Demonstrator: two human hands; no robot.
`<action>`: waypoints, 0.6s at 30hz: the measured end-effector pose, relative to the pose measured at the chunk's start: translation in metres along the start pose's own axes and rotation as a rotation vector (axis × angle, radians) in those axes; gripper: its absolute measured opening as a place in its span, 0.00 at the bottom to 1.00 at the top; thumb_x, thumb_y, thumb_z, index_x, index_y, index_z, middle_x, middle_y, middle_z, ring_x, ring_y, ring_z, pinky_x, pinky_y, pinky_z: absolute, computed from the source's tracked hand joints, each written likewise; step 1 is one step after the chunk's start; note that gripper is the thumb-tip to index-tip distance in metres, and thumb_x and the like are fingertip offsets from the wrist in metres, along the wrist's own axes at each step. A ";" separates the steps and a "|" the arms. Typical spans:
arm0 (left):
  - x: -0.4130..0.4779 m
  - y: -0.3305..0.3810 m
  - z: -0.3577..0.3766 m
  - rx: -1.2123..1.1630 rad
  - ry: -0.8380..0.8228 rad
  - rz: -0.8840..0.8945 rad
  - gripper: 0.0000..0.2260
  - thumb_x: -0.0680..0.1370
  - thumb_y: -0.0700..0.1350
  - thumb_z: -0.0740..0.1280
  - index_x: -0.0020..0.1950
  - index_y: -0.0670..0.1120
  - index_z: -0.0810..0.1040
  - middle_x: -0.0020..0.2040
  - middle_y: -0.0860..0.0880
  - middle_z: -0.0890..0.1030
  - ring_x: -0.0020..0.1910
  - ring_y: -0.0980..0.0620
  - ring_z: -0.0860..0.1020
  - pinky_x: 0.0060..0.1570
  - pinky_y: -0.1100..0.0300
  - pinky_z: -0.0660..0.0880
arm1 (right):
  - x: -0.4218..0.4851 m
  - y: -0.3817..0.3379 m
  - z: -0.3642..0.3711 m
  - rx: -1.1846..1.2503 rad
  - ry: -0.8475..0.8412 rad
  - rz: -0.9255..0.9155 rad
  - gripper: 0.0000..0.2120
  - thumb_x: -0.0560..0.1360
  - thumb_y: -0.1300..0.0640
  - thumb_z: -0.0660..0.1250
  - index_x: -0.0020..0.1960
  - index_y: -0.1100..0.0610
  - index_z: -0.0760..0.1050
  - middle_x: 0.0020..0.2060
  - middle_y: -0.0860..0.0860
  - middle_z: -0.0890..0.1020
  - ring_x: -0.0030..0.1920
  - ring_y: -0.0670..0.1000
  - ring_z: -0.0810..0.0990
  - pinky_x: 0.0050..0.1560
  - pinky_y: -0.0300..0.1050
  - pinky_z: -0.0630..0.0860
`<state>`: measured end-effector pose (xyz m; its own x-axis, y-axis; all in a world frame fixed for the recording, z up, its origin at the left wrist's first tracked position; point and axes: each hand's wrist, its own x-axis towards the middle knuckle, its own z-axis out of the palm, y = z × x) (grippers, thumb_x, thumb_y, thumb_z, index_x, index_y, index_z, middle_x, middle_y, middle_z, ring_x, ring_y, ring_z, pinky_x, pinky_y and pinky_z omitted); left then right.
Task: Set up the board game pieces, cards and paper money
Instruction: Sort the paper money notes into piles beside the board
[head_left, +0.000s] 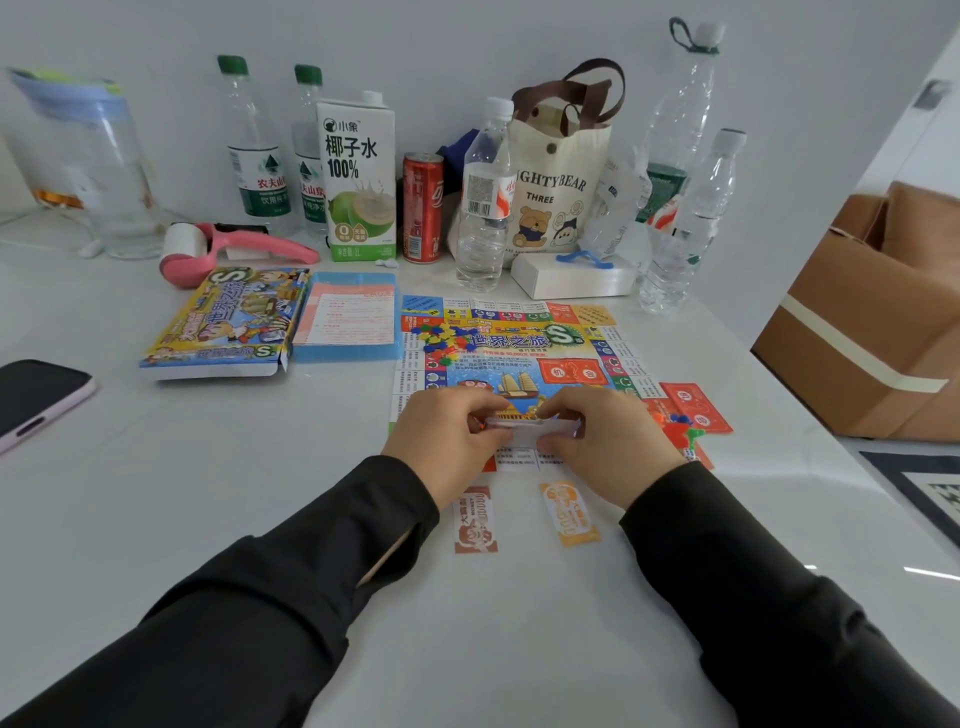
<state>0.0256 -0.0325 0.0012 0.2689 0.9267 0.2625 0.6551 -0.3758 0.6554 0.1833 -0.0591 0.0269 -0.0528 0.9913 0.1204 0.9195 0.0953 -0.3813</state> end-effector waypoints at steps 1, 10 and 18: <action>0.000 -0.001 0.001 -0.008 0.000 -0.009 0.15 0.75 0.48 0.68 0.62 0.51 0.77 0.52 0.53 0.80 0.35 0.63 0.70 0.35 0.79 0.64 | 0.000 0.000 0.000 -0.003 -0.013 0.005 0.09 0.74 0.55 0.67 0.54 0.51 0.76 0.46 0.46 0.77 0.44 0.45 0.72 0.43 0.35 0.65; 0.001 -0.001 0.002 -0.089 -0.009 -0.079 0.11 0.76 0.45 0.68 0.58 0.51 0.80 0.48 0.53 0.80 0.39 0.59 0.76 0.36 0.75 0.71 | -0.002 -0.003 -0.003 0.031 0.016 0.024 0.11 0.75 0.59 0.66 0.56 0.52 0.75 0.45 0.44 0.75 0.46 0.44 0.70 0.46 0.35 0.66; -0.003 0.003 0.001 -0.064 0.008 -0.022 0.09 0.75 0.46 0.68 0.54 0.49 0.81 0.44 0.55 0.79 0.38 0.60 0.73 0.39 0.74 0.68 | -0.003 -0.005 0.002 0.064 0.124 -0.051 0.09 0.75 0.56 0.65 0.55 0.54 0.78 0.43 0.45 0.76 0.42 0.44 0.71 0.45 0.34 0.66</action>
<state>0.0279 -0.0369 0.0015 0.2487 0.9349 0.2530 0.6146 -0.3542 0.7048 0.1783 -0.0625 0.0262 -0.0470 0.9665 0.2523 0.8898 0.1553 -0.4291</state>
